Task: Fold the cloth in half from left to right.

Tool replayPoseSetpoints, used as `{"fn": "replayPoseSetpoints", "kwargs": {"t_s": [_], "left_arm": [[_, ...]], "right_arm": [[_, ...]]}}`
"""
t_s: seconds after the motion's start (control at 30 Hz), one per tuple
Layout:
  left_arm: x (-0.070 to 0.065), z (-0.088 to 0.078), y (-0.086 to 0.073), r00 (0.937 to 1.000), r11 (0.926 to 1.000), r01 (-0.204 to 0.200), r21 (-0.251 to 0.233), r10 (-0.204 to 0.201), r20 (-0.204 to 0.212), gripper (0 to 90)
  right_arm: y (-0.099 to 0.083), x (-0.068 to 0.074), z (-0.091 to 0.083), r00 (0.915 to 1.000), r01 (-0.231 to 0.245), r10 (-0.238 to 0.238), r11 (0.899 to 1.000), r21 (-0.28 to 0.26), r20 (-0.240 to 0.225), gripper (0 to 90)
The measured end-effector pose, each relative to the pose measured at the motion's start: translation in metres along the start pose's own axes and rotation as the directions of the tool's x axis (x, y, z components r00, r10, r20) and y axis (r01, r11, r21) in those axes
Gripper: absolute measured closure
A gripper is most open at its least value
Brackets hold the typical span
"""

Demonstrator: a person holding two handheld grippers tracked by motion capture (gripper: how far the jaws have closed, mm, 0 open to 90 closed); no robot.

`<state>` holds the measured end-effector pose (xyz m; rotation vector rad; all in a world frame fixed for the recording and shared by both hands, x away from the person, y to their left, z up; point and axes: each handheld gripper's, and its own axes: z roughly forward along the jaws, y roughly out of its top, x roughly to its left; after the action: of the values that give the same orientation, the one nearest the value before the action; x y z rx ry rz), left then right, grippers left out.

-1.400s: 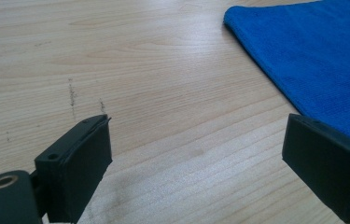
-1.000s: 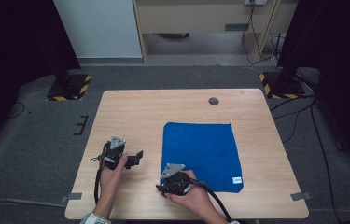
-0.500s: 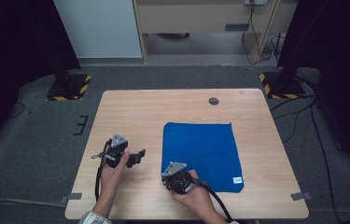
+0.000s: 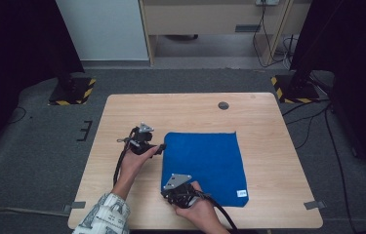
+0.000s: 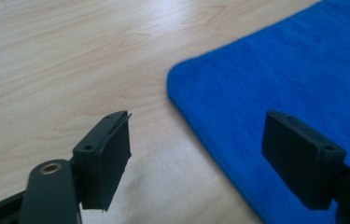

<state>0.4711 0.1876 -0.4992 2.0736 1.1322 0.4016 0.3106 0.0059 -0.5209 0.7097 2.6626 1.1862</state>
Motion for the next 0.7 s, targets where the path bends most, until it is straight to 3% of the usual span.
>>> {"fn": "replayPoseSetpoints", "kwargs": {"t_s": [0.13,0.2,0.3,0.7], "left_arm": [[0.006,0.013,0.006,0.9998,0.9998,-0.002,0.020,0.002,-0.020,32.9],[0.009,0.019,0.008,0.9997,0.9996,0.023,0.018,-0.022,-0.006,38.4],[0.012,0.027,0.010,0.9998,0.9991,0.021,0.036,-0.021,-0.003,40.1],[0.011,0.045,0.011,0.9997,0.9971,0.024,0.073,-0.025,0.000,67.6]], "right_arm": [[0.001,0.006,0.002,0.9996,0.022,-0.022,1.000,0.007,-0.017,85.9],[0.000,0.007,0.003,0.9996,0.020,-0.020,1.000,0.009,-0.019,85.9],[0.001,0.009,0.004,0.9995,0.024,-0.024,1.000,0.008,-0.021,85.9],[0.000,0.010,0.000,0.9992,0.028,-0.028,1.000,0.000,-0.027,85.7]]}}
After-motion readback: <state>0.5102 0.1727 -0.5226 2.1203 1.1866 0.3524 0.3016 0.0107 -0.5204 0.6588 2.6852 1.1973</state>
